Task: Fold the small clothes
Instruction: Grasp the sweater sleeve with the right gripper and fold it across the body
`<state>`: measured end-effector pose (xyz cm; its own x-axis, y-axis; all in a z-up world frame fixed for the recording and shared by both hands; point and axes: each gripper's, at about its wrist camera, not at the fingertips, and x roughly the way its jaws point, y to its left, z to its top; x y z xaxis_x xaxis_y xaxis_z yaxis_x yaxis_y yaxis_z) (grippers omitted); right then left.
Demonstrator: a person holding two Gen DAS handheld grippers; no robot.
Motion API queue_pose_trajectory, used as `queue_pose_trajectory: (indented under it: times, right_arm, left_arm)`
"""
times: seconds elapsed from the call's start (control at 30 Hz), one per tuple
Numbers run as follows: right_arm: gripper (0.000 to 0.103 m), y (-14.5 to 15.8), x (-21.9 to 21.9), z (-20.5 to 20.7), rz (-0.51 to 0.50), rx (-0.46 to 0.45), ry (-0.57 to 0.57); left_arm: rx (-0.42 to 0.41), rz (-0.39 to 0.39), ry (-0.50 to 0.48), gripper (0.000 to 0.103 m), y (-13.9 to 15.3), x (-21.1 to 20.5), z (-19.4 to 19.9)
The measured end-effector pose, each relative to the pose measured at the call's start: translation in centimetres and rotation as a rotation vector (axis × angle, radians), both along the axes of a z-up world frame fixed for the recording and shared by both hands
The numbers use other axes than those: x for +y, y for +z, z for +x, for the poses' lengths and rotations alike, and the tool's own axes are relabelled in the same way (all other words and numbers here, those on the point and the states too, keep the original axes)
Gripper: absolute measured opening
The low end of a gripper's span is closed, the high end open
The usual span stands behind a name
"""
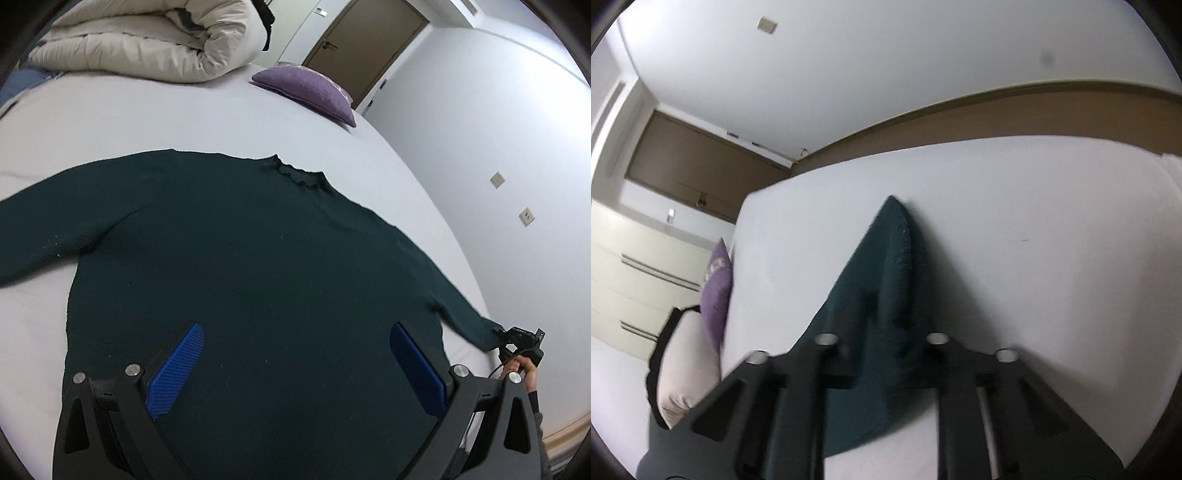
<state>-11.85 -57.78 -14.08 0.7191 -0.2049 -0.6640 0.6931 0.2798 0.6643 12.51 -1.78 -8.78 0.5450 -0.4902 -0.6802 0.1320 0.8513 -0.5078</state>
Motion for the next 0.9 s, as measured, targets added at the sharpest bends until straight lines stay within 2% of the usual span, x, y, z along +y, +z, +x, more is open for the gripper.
queue_pose_trajectory:
  times: [0.1, 0.17, 0.27, 0.37, 0.43, 0.57, 0.63, 0.67, 0.7, 0.8, 0.83, 0.87, 0.9]
  right_arm:
    - [0.008, 3.4, 1.9, 3.2, -0.112, 0.02, 0.099]
    - [0.008, 6.5, 6.1, 7.5, -0.172, 0.016, 0.213]
    - [0.008, 10.7, 14.8, 14.8, -0.262, -0.03, 0.46]
    - [0.008, 12.1, 25.1, 20.8, -0.286, -0.089, 0.704]
    - [0.008, 11.6, 31.3, 23.9, -0.279, -0.104, 0.825]
    - [0.014, 6.6, 41.1, 27.5, -0.257, -0.047, 0.975]
    - [0.034, 3.4, 45.0, 27.9, -0.253, -0.022, 1.028]
    - [0.058, 1.4, 47.2, 27.0, -0.226, -0.026, 1.053]
    - [0.066, -0.1, 48.9, 26.6, -0.198, -0.033, 1.053]
    - [0.071, -2.1, 48.2, 23.1, -0.193, -0.054, 1.024]
    - [0.071, -1.8, 47.7, 22.3, -0.196, -0.058, 1.011]
    - [0.071, -1.8, 47.8, 19.9, -0.177, -0.07, 0.991]
    - [0.071, -1.6, 46.5, 19.2, -0.153, -0.08, 0.964]
  left_arm:
    - [0.01, -0.069, 0.018, 0.102, -0.1, 1.2, 0.4]
    - [0.004, -0.096, 0.032, 0.101, 0.1, 2.1, 0.5]
    - [-0.009, -0.127, 0.064, 0.101, 0.4, 3.8, 1.0]
    - [-0.006, -0.155, 0.095, 0.101, 0.2, 5.5, 1.5]
    - [-0.003, -0.174, 0.106, 0.101, -0.1, 6.5, 1.9]
    - [0.031, -0.198, 0.095, 0.101, -1.5, 6.8, 3.5]
    - [0.061, -0.219, 0.076, 0.101, -2.3, 6.1, 4.5]
    - [0.072, -0.229, 0.066, 0.101, -2.7, 5.6, 5.0]
    - [0.077, -0.234, 0.058, 0.101, -3.0, 5.1, 5.3]
    - [0.116, -0.227, 0.028, 0.101, -4.2, 2.8, 7.1]
    - [0.134, -0.225, 0.013, 0.101, -4.6, 1.8, 7.6]
    - [0.147, -0.213, -0.001, 0.101, -4.9, 0.9, 7.9]
    - [0.173, -0.176, -0.017, 0.098, -5.4, -0.3, 8.7]
